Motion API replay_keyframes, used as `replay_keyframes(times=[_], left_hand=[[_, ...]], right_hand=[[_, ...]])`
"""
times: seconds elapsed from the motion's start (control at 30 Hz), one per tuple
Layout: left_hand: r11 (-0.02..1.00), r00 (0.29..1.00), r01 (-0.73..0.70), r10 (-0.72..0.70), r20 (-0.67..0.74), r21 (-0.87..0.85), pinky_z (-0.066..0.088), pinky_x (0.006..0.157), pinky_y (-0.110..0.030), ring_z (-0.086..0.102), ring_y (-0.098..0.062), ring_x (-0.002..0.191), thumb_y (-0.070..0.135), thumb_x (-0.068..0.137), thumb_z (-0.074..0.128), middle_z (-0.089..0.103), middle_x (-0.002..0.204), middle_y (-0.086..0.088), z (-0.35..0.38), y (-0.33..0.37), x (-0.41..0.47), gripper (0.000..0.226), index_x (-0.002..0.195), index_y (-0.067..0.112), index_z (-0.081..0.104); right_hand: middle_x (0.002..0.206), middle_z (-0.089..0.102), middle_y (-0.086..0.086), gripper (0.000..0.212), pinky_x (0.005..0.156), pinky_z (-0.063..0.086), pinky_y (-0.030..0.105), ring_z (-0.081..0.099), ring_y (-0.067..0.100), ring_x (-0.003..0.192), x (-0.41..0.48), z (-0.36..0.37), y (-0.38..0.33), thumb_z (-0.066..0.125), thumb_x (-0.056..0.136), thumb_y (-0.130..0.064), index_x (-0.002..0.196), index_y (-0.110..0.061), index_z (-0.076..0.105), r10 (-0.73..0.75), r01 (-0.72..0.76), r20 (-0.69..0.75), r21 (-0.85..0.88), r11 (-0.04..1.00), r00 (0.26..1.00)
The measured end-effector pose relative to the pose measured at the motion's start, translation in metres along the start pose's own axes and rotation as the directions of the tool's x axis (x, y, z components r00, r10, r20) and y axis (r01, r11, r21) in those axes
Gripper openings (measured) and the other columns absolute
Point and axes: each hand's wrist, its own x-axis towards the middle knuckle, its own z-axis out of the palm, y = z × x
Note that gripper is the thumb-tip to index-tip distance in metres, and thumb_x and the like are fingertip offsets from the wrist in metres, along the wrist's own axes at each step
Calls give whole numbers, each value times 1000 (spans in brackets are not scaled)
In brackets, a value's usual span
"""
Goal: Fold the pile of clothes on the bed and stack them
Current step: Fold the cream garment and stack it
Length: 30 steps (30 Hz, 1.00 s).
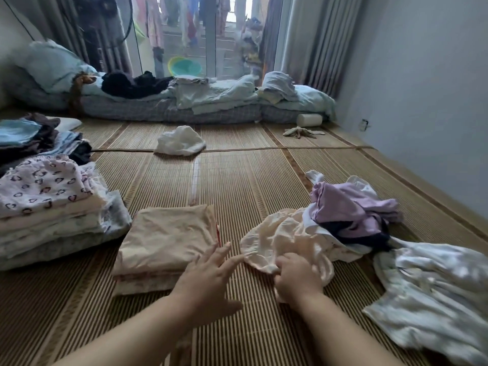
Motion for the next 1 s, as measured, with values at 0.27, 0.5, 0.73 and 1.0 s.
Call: replay_keyframes(times=[0.27, 0.5, 0.73, 1.0], left_hand=[[900, 972, -186, 110, -206, -395, 22, 117, -39, 17, -17, 143, 43, 76, 75, 20, 157, 3, -39, 81, 0, 105, 152, 34, 3], [815, 920, -276, 69, -387, -510, 37, 84, -19, 54, -13, 111, 28, 87, 66, 59, 119, 4, -115, 135, -4, 21, 108, 31, 65], [528, 942, -302, 36, -335, -794, 57, 72, -27, 67, -11, 88, 34, 74, 79, 67, 102, 4, -172, 173, -25, 49, 113, 27, 52], [782, 938, -88, -143, -316, -617, 44, 48, -21, 64, -18, 58, 21, 76, 54, 65, 59, 2, -153, 171, -46, 16, 67, 14, 66]], right_hand=[[88, 67, 10, 12, 72, 49, 39, 62, 25, 79, -66, -127, 7, 57, 94, -23, 92, -14, 64, -250, 186, -16, 714, 675, 968], [75, 52, 6, 11, 57, 45, 27, 52, 15, 64, -126, -247, 0, 48, 97, -10, 88, -9, 54, -248, 290, -193, 841, 457, 949], [79, 62, 7, 17, 72, 51, 36, 61, 19, 72, -161, -319, -24, 46, 99, -12, 88, -9, 59, -170, 435, -401, 850, 297, 900], [103, 62, 21, 24, 80, 53, 44, 64, 31, 91, -174, -365, -13, 47, 97, -15, 113, 0, 58, 48, 471, -541, 769, 432, 839]])
